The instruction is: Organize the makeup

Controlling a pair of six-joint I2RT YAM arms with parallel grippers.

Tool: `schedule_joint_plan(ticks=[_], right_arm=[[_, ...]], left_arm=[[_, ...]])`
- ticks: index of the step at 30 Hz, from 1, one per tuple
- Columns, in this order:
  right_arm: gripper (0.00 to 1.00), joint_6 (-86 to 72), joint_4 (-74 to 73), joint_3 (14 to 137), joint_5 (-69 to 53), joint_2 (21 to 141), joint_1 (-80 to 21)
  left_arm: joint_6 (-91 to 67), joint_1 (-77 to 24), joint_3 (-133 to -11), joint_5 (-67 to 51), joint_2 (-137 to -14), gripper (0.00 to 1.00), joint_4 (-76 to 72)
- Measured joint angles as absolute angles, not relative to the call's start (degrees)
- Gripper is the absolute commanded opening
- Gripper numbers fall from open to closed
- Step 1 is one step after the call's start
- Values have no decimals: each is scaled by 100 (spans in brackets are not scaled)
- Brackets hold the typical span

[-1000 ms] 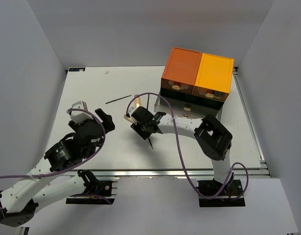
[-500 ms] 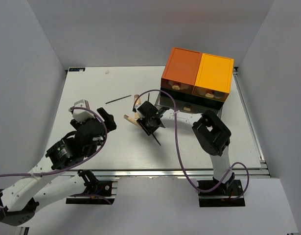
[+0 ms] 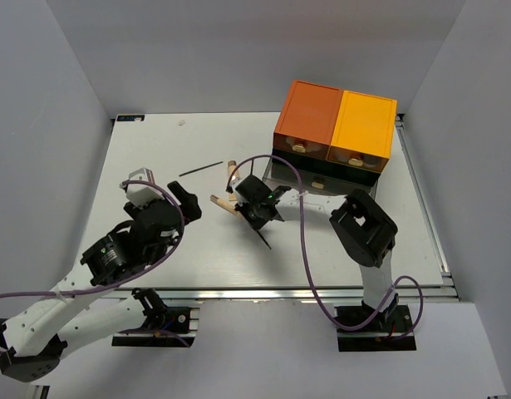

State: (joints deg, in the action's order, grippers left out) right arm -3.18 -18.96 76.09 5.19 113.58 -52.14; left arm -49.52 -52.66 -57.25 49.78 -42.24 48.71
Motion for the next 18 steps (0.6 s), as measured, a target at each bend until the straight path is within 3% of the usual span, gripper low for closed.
schedule_joint_plan(ticks=[2,18], right_arm=[[0,-255,-1758,7424,523,11249,-5216],[0,-5,-1955,7059,445,10783,-5083]], left_arm=[[-5011,-5266,-5728,4910,-4281,98,4873],[-5170,-5266,-5728,4722,-4414,98,4757]])
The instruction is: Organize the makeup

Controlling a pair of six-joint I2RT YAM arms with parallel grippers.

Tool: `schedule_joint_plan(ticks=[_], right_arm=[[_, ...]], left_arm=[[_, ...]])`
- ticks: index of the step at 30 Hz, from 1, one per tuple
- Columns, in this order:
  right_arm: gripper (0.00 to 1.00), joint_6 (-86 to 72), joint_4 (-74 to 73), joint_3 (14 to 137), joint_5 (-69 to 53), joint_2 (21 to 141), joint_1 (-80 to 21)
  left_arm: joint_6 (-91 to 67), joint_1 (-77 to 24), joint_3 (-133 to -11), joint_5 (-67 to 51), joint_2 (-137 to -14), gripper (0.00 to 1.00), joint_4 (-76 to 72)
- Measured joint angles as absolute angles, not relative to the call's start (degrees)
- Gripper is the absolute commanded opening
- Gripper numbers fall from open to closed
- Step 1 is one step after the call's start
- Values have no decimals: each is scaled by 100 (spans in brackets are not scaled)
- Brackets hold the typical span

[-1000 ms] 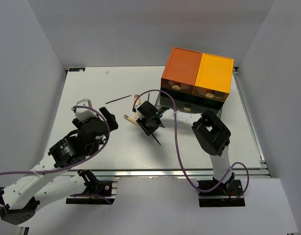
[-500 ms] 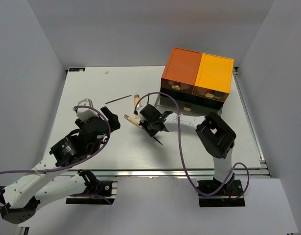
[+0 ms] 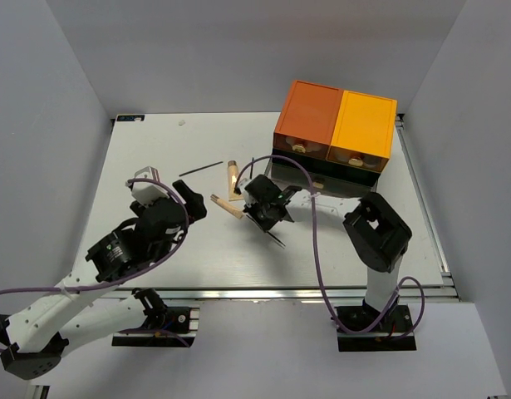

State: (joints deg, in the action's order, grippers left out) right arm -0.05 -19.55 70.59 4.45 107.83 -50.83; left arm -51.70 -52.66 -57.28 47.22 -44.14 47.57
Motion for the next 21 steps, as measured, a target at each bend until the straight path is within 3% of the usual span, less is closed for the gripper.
schedule_joint_plan(ticks=[7,15,21], right_arm=[[0,104,-2158,7072,224,10208,-4971],[0,563,-2163,7083,-1007,9207,-4971],[0,1164,-2134,7968,-1791,8652,-4469]], left_arm=[[-5172,-5266,-5725,4722,-4381,98,4674],[-5172,-5266,-5725,4727,-4504,98,4370],[-5083,-5260,-5734,4751,-4718,98,4062]])
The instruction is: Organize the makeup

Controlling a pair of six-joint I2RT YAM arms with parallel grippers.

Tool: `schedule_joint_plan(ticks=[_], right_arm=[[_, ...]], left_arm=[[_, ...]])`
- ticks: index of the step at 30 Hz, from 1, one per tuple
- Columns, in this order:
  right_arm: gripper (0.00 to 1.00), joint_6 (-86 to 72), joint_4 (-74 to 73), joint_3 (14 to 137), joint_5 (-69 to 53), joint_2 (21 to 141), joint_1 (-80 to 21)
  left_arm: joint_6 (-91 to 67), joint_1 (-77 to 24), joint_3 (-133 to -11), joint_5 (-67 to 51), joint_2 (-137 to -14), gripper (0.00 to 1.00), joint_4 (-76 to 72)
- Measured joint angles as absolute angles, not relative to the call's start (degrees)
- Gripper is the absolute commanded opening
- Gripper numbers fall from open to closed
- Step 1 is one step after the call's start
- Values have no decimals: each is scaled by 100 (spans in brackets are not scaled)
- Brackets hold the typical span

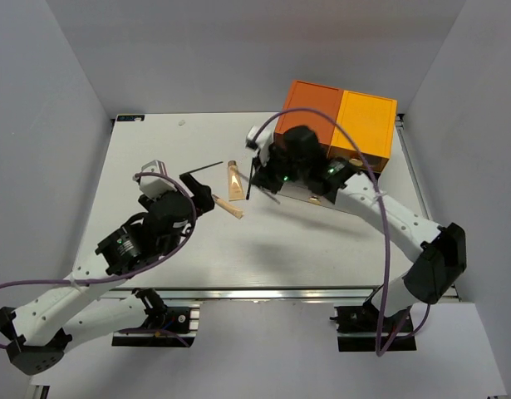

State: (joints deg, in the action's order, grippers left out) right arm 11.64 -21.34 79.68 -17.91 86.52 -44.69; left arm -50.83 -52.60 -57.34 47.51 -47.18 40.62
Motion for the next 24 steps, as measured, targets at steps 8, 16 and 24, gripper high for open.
schedule_joint_plan(ticks=[8,16,24], right_arm=[[0,2947,-2679,8545,-1916,8630,-2663],[0,4512,-3260,8265,-1837,8632,-2329],[49,5039,-3529,8143,-1608,8958,-2351]], left_arm=[[-4928,-3964,-6842,3527,-6519,98,3959],[-4742,-2112,-6877,1326,-7697,98,3767],[-4915,-1653,-7749,633,-9150,98,3948]])
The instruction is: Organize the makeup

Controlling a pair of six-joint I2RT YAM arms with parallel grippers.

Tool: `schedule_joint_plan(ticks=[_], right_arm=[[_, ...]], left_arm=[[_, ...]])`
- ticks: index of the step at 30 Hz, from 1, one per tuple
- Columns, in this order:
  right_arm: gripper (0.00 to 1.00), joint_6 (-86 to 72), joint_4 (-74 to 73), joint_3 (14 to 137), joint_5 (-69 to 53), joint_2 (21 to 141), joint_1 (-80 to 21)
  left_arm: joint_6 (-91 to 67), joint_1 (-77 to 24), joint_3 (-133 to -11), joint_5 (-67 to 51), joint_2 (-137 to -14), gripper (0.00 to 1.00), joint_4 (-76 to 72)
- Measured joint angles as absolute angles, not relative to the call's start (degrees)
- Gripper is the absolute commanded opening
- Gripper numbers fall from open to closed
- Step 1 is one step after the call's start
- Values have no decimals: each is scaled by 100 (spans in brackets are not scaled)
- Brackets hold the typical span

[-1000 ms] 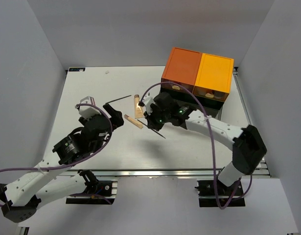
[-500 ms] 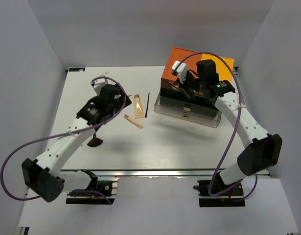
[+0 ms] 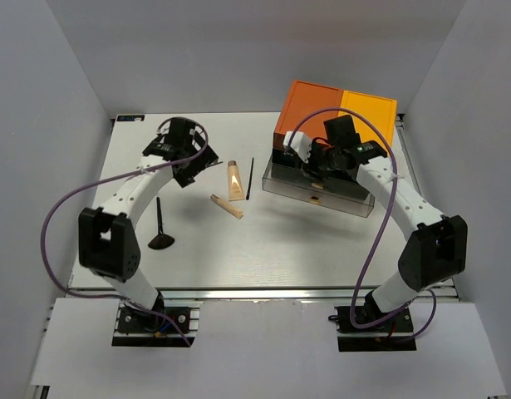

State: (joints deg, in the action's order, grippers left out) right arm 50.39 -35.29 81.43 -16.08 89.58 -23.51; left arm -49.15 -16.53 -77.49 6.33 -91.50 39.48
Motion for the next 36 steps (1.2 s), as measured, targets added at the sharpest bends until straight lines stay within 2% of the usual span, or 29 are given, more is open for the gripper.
schedule_joint_plan(ticks=[2,6,8,9,10,16,22,25,29,36], right_arm=[[54,5107,-3599,8058,-1599,8960,-2335],[54,5129,-3621,7964,-1649,8906,-2320],[54,5078,-3603,7964,-1734,8812,-2292],[53,5019,-3597,7961,-1804,8748,-2272],[53,4947,-3579,7959,-1890,8654,-2237],[52,4261,-2982,7644,-2375,7614,-2003],[52,3835,-2497,7039,-2596,6906,-1988],[52,3684,-2438,6755,-2615,6796,-1940],[52,3575,-2388,6611,-2624,6772,-1785],[52,3457,-2252,6589,-2683,6672,-1651]], left_arm=[[-5157,-1621,-8114,644,-9581,98,4038],[-5887,-1522,-8429,596,-10112,97,4012],[-6423,-1446,-8427,513,-10248,92,3994],[-6722,-1393,-8425,484,-10300,83,3979],[-7074,-1328,-8420,456,-10368,80,3957],[-8886,-1000,-8731,427,-11126,72,3962],[-10020,-987,-11542,539,-13166,68,5133],[-10394,-987,-12269,554,-13657,66,5596],[-10722,-991,-12304,558,-13753,65,6145],[-10932,-991,-11483,582,-13522,65,6344]])
